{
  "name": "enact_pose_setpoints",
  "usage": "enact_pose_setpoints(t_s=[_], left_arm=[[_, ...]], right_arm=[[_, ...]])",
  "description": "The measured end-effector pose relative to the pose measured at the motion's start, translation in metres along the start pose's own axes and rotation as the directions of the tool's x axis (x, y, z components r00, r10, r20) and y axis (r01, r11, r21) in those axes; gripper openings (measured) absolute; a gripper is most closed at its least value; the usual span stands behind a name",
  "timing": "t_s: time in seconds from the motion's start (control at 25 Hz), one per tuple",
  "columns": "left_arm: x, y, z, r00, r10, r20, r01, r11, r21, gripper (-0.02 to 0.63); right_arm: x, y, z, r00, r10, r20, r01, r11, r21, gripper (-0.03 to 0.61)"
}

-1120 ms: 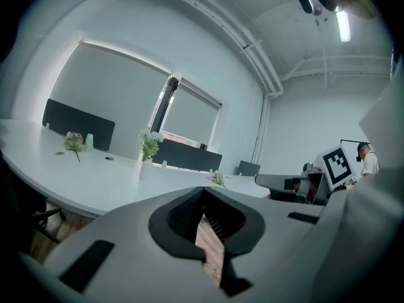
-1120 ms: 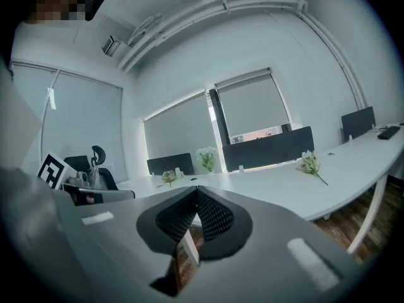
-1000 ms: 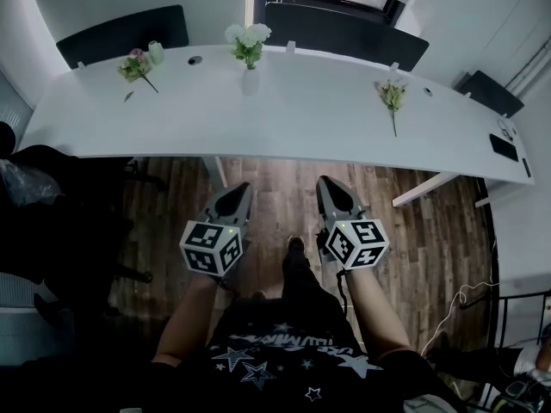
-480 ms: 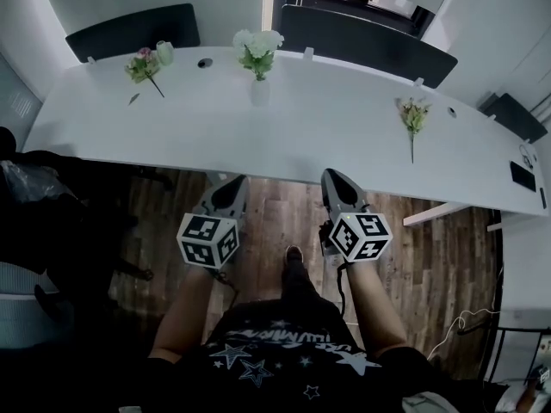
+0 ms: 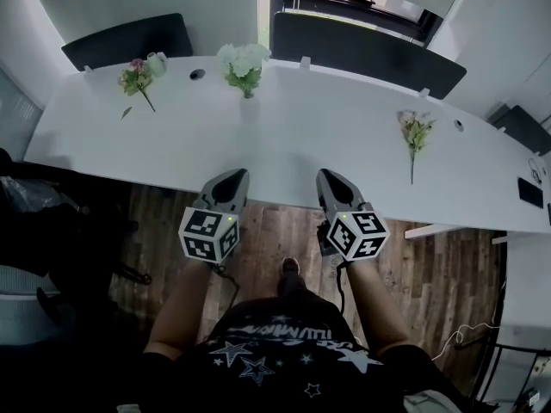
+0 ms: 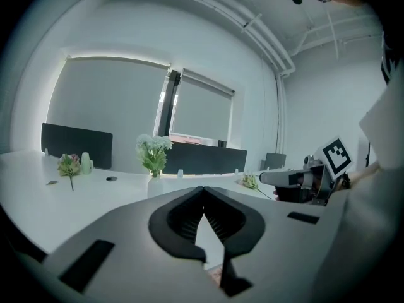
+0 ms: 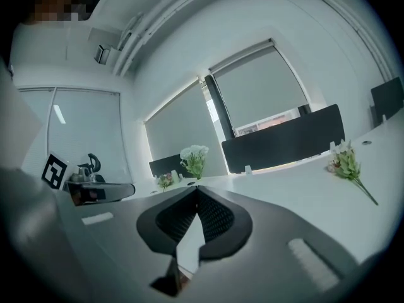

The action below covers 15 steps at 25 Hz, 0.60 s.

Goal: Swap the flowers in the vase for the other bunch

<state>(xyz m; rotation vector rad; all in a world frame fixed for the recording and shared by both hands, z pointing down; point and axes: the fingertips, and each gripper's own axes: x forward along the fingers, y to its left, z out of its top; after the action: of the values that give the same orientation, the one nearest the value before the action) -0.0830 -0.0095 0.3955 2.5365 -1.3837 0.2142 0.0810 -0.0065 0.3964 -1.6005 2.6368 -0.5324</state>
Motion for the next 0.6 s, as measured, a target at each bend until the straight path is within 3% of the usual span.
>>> enact_pose_setpoints(t_s=[0.6], left_arm=[[0.051,-0.001,0.015,0.995,0.101,0.02,-0.1,0.994,-0.033,0.008]], right_arm=[[0.035,-0.048,0.015,0.993,0.111,-0.03,-0.11,0.994,0.011,0.003]])
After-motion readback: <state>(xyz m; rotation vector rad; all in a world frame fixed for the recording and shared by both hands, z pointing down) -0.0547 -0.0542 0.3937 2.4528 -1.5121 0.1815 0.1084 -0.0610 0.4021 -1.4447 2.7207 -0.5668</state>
